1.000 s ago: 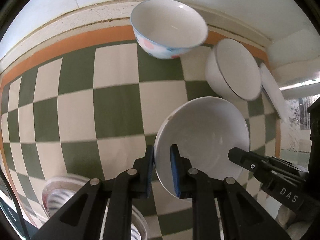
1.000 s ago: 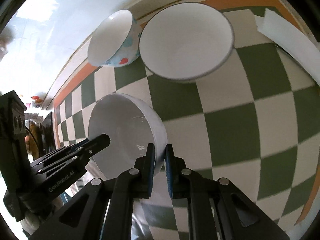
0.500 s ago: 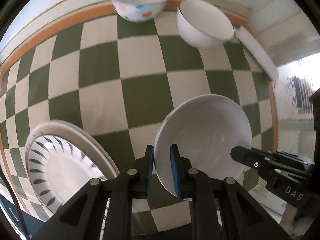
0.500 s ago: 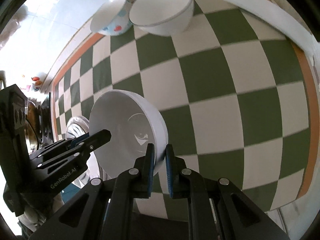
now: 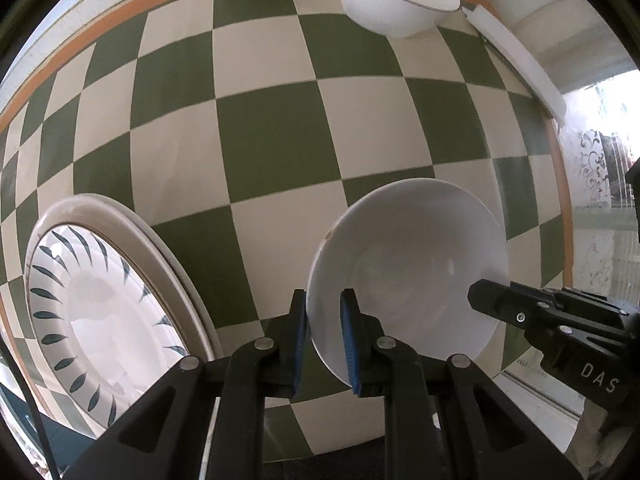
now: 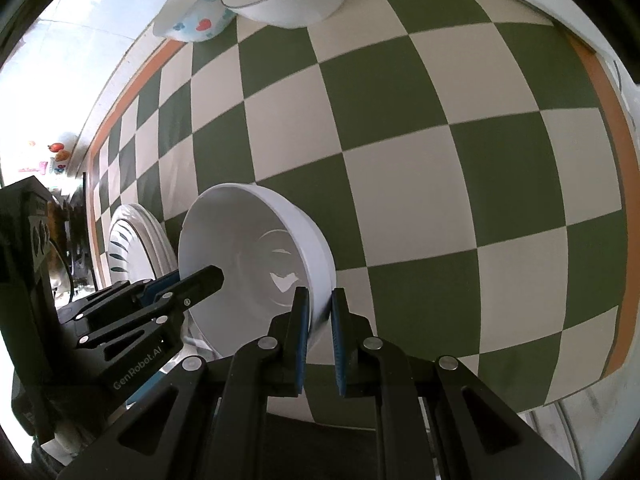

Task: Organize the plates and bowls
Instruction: 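Carry the plain bowl with both tools and lower it into the black-rimmed bowl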

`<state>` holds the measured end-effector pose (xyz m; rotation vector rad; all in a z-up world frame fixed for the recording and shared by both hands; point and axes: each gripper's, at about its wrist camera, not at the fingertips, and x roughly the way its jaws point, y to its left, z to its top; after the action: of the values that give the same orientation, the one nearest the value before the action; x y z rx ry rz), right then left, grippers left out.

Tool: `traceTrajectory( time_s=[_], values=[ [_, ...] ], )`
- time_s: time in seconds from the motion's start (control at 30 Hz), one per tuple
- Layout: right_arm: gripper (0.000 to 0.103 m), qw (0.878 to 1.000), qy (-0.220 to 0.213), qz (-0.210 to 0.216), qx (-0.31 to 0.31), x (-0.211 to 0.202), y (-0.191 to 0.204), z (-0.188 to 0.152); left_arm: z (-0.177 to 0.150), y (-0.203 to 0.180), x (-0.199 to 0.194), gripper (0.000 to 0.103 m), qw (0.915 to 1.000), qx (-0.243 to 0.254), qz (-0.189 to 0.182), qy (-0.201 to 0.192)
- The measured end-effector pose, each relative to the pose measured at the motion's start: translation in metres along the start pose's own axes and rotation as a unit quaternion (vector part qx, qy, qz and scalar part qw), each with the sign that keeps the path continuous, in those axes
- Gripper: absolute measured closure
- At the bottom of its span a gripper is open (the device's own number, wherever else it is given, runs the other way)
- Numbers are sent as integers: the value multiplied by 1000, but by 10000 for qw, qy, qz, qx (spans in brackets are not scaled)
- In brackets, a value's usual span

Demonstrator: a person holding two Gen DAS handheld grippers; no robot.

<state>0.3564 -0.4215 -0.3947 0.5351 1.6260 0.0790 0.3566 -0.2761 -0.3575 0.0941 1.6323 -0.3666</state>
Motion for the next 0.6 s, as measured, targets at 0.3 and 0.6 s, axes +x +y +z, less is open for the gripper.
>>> traceTrajectory(
  time_s=[0.3, 0.6],
  values=[
    [91, 9999, 163, -43, 4, 7, -6, -1, 1, -3, 4, 88, 10000, -11, -8, 32],
    [81, 9998, 81, 142, 58, -30, -11, 11, 10, 20, -60, 86, 9973, -467, -369, -424]
  ],
)
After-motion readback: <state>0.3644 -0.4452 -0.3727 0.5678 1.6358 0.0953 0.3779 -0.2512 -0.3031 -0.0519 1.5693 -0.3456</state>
